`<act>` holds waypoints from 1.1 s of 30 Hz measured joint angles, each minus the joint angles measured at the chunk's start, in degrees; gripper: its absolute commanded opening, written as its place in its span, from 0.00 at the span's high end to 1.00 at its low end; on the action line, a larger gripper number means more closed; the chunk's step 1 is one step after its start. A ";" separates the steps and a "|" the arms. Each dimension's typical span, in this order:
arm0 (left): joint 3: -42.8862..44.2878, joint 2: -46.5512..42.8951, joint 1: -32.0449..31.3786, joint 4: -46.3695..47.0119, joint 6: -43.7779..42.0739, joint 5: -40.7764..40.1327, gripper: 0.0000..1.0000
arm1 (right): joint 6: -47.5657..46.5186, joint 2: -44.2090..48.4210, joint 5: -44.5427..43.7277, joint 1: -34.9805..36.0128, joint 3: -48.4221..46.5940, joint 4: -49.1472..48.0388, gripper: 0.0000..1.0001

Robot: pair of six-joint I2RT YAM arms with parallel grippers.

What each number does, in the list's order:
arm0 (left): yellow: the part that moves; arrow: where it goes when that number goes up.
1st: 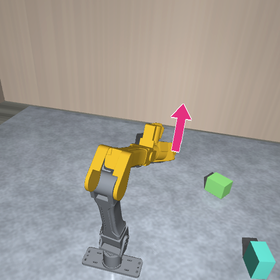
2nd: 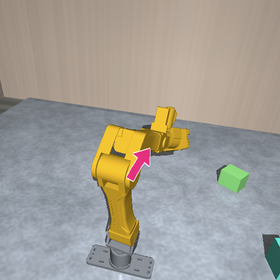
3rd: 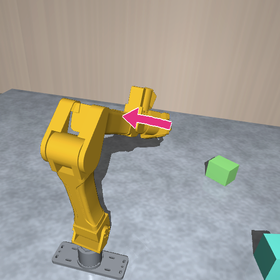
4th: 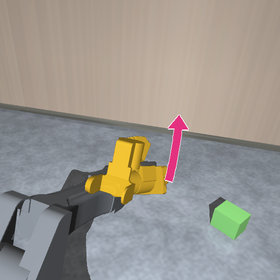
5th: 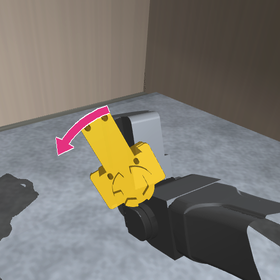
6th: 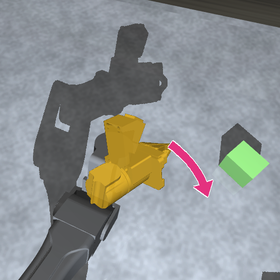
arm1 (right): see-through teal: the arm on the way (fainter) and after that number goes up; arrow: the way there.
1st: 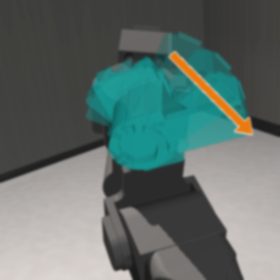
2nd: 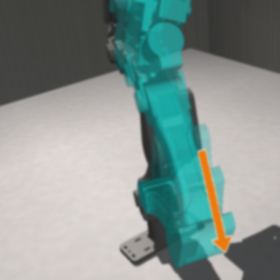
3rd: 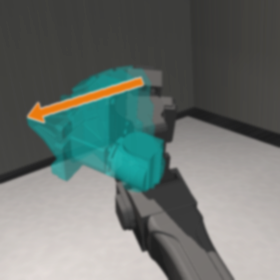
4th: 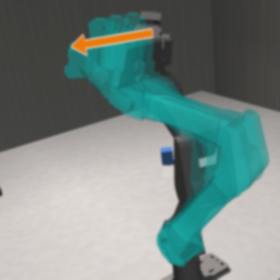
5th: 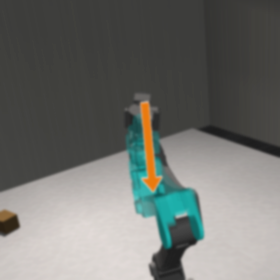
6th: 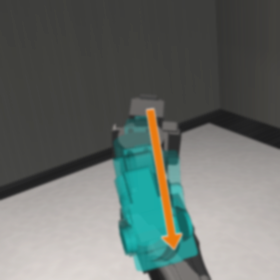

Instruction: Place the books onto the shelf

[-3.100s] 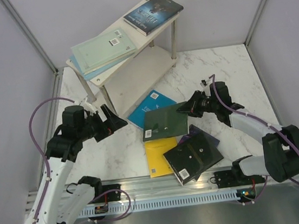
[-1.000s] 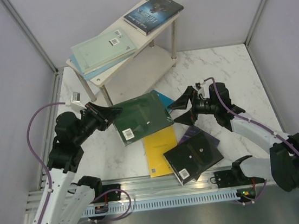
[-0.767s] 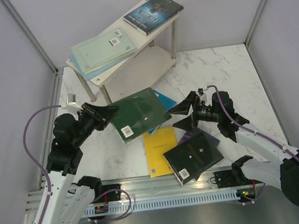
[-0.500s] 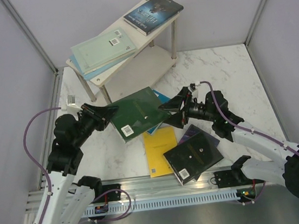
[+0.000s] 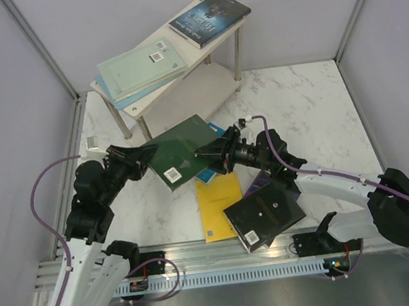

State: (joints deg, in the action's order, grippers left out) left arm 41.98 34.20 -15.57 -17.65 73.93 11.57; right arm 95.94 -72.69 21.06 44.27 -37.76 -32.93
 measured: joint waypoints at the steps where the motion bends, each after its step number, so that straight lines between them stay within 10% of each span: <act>1: 0.00 -0.15 0.02 0.20 0.33 -0.20 0.98 | 0.55 -0.55 -0.87 0.26 -0.61 -0.37 0.60; 8: 0.04 -1.86 0.39 1.44 2.05 -3.50 0.98 | 1.46 -4.28 -5.31 0.59 -7.32 -0.94 1.00; 12: 0.20 -1.92 0.50 2.75 2.67 -3.91 0.95 | 0.02 -4.44 -6.25 0.44 -9.97 1.29 1.00; 17: 0.20 -1.68 0.48 2.95 2.75 -3.39 0.67 | -1.60 -4.00 -5.86 -0.63 -11.47 4.85 1.00; 20: 0.22 -0.85 0.31 1.16 2.38 -0.92 0.80 | -2.75 -2.84 -5.66 -2.21 -12.96 8.74 1.00; 21: 0.22 -0.48 0.17 1.07 2.64 -0.31 0.98 | -3.34 -2.36 -5.42 -2.67 -13.49 10.19 0.87; 25: 0.81 -0.87 -0.07 1.25 3.45 0.52 0.98 | -5.40 -1.62 -4.17 -3.26 -16.06 16.48 0.40; 33: 2.36 -1.97 -0.31 -0.46 3.65 -1.14 0.98 | -6.29 -0.48 -4.02 -3.02 -18.78 18.34 0.28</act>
State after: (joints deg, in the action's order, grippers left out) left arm 44.34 32.23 -15.88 -18.11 77.58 10.44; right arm 89.65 -73.17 17.04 41.25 -56.53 -14.59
